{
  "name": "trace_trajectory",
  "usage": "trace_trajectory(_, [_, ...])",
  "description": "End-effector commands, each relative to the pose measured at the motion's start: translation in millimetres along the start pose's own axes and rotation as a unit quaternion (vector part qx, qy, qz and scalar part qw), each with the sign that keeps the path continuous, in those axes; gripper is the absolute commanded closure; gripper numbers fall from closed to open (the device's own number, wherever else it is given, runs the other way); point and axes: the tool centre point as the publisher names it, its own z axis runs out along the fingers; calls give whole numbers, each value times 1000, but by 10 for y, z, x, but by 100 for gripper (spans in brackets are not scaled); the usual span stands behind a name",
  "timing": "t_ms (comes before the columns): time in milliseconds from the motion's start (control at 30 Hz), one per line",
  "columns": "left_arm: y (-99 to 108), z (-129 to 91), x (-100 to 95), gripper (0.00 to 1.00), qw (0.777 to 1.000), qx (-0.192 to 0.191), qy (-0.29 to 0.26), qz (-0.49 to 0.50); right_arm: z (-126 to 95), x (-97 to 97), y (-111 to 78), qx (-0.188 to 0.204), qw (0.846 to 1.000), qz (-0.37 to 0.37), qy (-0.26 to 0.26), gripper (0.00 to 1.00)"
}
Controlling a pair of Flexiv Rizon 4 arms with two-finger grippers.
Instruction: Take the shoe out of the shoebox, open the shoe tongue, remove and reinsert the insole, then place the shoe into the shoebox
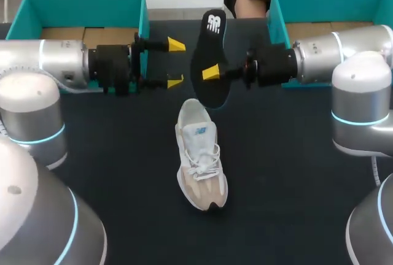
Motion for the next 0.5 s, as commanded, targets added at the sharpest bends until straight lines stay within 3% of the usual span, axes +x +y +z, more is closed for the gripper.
trace_trajectory(33, [-9,-256,160,0,986,-19,102,-131,-77,50,-38,-20,997,-63,-28,100])
trace_trajectory(267, [-35,-358,534,0,942,-12,172,-289,-95,24,8,-36,985,-164,-44,100])
trace_trajectory(500, [17,-415,820,0,897,-57,208,-387,-73,30,73,-36,968,-245,-36,100])
